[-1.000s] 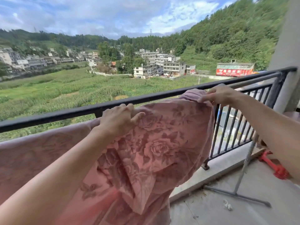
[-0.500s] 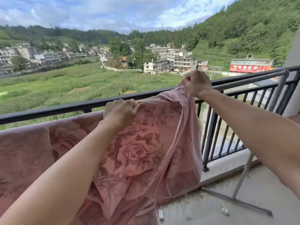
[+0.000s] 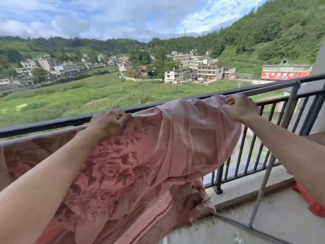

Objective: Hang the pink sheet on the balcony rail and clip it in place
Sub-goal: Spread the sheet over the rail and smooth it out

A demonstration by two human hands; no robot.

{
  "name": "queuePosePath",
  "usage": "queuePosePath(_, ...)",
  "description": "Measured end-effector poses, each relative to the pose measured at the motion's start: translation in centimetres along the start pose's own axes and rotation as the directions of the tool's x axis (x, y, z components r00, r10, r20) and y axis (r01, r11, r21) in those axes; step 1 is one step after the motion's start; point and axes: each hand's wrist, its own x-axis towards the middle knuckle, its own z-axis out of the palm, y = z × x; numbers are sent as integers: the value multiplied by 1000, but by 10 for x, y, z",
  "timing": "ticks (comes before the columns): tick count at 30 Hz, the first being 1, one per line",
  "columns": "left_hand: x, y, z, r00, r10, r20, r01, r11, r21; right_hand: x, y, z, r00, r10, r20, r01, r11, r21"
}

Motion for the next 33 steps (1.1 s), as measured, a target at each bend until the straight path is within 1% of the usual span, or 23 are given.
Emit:
queuePosePath(1,0,10,1,1000,25,-2,-25,999,-21,-5,-24,5,996,-80,-47,82,996,33)
queuePosePath(2,0,21,3,999,50,14,-49,998,-35,-6,-46,12,988,-150,-47,153,986,62)
queuePosePath(4,-1,30,11,997,61,41,-60,998,-32,-7,-84,27,979,-194,69,191,981,42)
queuePosePath(6,-5,25,17,999,35,-9,-34,999,14,-9,-103,39,970,-175,171,179,984,-10)
queuePosePath(7,-10,16,18,999,23,-39,-23,999,25,-14,-111,45,966,-201,161,205,979,-6)
queuePosePath(9,-16,4,17,998,8,-66,-7,1000,14,-18,-118,55,954,-292,62,293,956,-5)
queuePosePath(11,-20,-9,13,998,-10,-68,11,1000,7,-20,-124,58,932,-361,-23,360,932,-49)
queuePosePath(12,-22,-16,11,998,-12,-69,13,1000,9,-16,-121,55,939,-339,-60,335,940,-72)
queuePosePath(13,-23,-24,9,997,-9,-70,10,1000,10,-11,-115,49,956,-270,-117,263,962,-71)
queuePosePath(15,-24,-35,6,997,0,-76,2,1000,20,4,-84,24,971,-27,-237,21,999,-28)
queuePosePath(17,-25,-42,4,996,16,-83,-12,999,49,13,-49,-2,920,209,-332,-232,972,-32)
queuePosePath(18,-25,-44,3,995,24,-93,-18,998,60,15,-35,-12,892,295,-342,-332,942,-53)
queuePosePath(20,-27,-46,0,992,39,-119,-30,997,75,7,-27,-18,873,380,-306,-432,894,-122)
queuePosePath(21,-27,-47,0,991,43,-126,-33,996,79,4,-29,-14,888,356,-291,-408,902,-143)
queuePosePath(22,-28,-48,-1,991,46,-129,-36,996,81,-1,-36,-10,918,296,-263,-346,924,-167)
queuePosePath(24,-31,-49,-4,991,49,-125,-39,996,82,-14,-66,1,978,94,-188,-129,975,-182)
queuePosePath(25,-36,-52,-6,991,53,-127,-42,996,83,-26,-86,10,992,-24,-122,8,991,-130)
queuePosePath(26,-40,-54,-8,989,57,-133,-46,995,84,-38,-110,20,990,-138,-40,136,989,-55)
queuePosePath(27,-44,-56,-10,988,60,-139,-49,995,84,-52,-135,31,973,-225,52,225,974,5)
queuePosePath(28,-49,-60,-11,988,62,-144,-50,995,85,-65,-156,41,942,-308,134,307,951,30)
queuePosePath(29,-52,-61,-12,987,65,-148,-52,995,85,-74,-169,51,908,-384,166,388,922,10)
queuePosePath(31,-55,-66,-14,986,69,-155,-57,995,82,-76,-178,62,876,-471,101,475,880,-12)
queuePosePath(33,-56,-67,-14,983,77,-164,-65,995,76,-73,-172,55,848,-529,37,530,847,-31)
